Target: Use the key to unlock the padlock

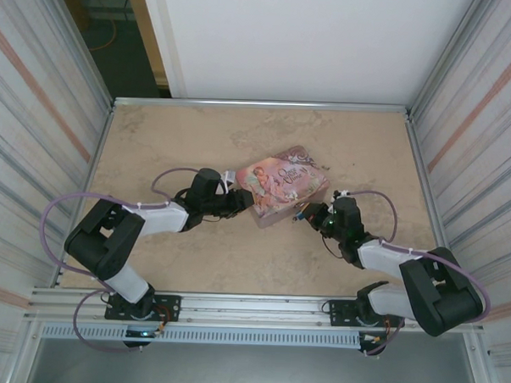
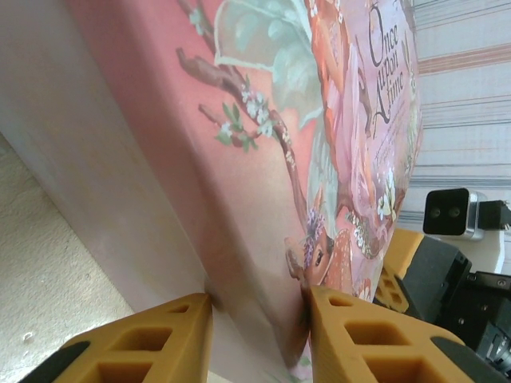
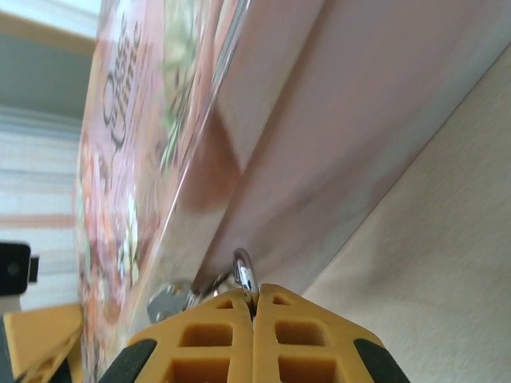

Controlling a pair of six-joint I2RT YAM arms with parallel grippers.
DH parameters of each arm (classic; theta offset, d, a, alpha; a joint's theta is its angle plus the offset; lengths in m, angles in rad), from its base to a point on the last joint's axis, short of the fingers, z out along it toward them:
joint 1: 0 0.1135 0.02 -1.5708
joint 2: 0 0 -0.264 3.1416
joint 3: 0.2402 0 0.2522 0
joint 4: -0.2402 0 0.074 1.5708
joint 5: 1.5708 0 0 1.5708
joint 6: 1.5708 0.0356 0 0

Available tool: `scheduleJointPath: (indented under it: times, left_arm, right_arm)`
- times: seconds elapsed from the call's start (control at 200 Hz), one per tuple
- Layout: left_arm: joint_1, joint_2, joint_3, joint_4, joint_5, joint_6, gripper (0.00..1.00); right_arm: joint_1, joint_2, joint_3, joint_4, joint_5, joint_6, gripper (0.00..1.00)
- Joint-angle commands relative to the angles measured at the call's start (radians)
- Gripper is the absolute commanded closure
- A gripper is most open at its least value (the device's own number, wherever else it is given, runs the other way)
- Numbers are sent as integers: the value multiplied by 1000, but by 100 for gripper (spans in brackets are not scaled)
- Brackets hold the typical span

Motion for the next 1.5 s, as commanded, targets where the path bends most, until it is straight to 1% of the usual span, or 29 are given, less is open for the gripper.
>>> scheduleJointPath:
  times: [0.0, 0.12, 0.261, 0.471, 0.571, 0.756, 0.972, 1.062, 1.182, 1.288, 1.498]
  left_arm:
    - [-6, 55, -48, -192, -36, 9, 65]
    - [-6, 54, -48, -196, -36, 9, 65]
    - [-6, 42, -47, -197, -34, 9, 64]
    - [-6, -8, -24, -237, -34, 22, 59]
    - [-6, -44, -14, -258, -36, 32, 56]
    - [-3, -123, 14, -322, -53, 66, 51]
    - [20, -242, 24, -378, -88, 104, 48]
    - [36, -303, 26, -412, -112, 132, 47]
    - [59, -405, 12, -434, -169, 184, 46]
    - [66, -525, -33, -420, -268, 228, 40]
    - [99, -748, -97, -464, -383, 309, 29]
  right_arm:
    - [-13, -14, 42, 47, 49, 30, 100]
    - [-21, -20, 47, 32, 43, 21, 100]
    - [-27, -64, 44, -38, 54, -14, 100]
    - [-50, -196, 38, -191, 64, -83, 100]
    - [-54, -264, 60, -290, 53, -153, 100]
    - [-54, -375, 138, -499, -1, -296, 100]
    - [-52, -429, 239, -717, -116, -411, 100]
    - [-42, -448, 276, -803, -149, -453, 100]
    - [-24, -476, 301, -919, -153, -490, 100]
    - [-5, -492, 299, -982, -169, -496, 100]
    - [49, -464, 291, -1083, -203, -480, 100]
